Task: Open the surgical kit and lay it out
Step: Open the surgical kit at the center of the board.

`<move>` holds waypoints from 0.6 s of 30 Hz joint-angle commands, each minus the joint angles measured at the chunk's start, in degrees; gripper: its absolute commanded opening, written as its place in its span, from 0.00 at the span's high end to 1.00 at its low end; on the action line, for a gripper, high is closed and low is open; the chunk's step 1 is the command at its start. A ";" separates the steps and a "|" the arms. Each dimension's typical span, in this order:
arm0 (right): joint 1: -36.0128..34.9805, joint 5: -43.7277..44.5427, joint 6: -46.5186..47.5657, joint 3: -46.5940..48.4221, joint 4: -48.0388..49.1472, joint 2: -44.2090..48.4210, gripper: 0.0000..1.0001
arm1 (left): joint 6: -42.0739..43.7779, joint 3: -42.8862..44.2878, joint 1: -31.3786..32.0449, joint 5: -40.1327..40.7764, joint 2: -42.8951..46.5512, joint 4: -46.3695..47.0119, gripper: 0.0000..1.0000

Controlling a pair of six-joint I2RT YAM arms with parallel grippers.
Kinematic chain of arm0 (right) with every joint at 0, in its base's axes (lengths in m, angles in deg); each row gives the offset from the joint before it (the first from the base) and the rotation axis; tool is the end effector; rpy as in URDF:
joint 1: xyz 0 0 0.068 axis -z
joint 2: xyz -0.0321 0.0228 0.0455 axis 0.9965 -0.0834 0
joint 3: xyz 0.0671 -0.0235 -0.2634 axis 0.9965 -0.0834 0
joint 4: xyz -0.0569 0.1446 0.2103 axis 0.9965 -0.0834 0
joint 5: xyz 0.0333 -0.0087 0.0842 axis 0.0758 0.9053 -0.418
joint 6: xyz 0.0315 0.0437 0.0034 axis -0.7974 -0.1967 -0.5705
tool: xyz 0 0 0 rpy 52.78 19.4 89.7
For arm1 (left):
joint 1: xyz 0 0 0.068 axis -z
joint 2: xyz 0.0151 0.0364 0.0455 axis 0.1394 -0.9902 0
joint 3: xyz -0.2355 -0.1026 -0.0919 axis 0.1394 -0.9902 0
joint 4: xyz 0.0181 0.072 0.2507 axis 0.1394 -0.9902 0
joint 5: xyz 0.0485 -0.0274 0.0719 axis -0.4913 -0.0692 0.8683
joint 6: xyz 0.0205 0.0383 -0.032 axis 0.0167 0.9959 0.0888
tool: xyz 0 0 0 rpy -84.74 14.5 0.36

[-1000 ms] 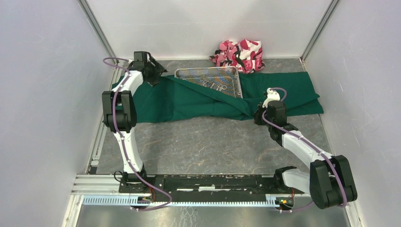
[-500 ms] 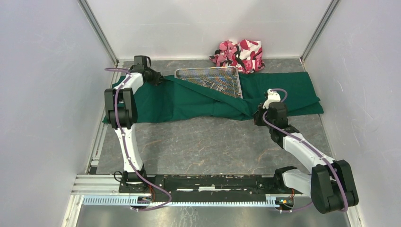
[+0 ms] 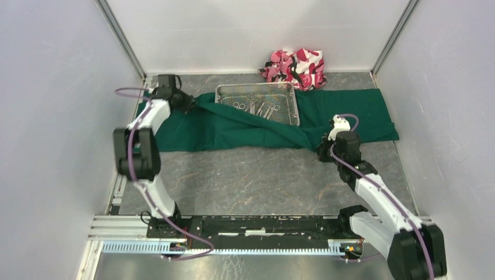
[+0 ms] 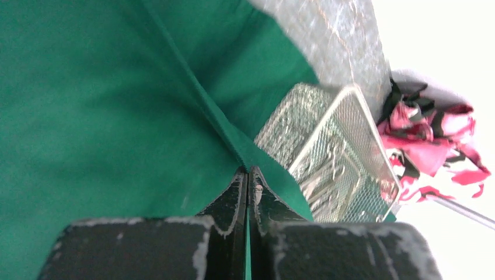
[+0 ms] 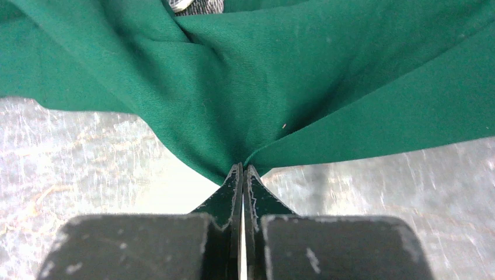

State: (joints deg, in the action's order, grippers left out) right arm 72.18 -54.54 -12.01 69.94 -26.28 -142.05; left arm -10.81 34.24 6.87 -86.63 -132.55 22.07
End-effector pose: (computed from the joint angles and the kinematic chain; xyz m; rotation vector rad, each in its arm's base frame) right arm 0.2011 0.0487 0.2043 0.0729 2.1713 0.3851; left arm 0.4390 0.0045 0.2147 -1.1416 2.1801 -0.5908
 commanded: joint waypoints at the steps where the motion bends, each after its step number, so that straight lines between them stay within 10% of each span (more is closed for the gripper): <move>1: -0.23 2.25 0.51 1.08 -16.92 10.15 1.00 | 3.60 -16.65 0.43 3.04 23.32 -1.19 0.98; 9: -0.23 17.48 -13.52 1.32 -45.76 42.59 0.87 | 5.43 -40.87 0.48 14.85 73.84 -20.15 0.96; 14: -0.30 21.29 -12.58 4.76 -49.57 54.66 0.52 | 2.11 -42.81 0.49 18.39 96.77 -31.77 0.33; 18: -0.29 20.62 -3.77 7.40 -45.65 52.11 0.41 | 5.79 -38.58 0.50 18.87 103.73 -31.24 0.14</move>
State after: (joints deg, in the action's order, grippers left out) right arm 72.13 -36.79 -22.26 73.78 -71.65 -87.60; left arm -8.25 -7.77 7.50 -71.09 -32.16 -5.73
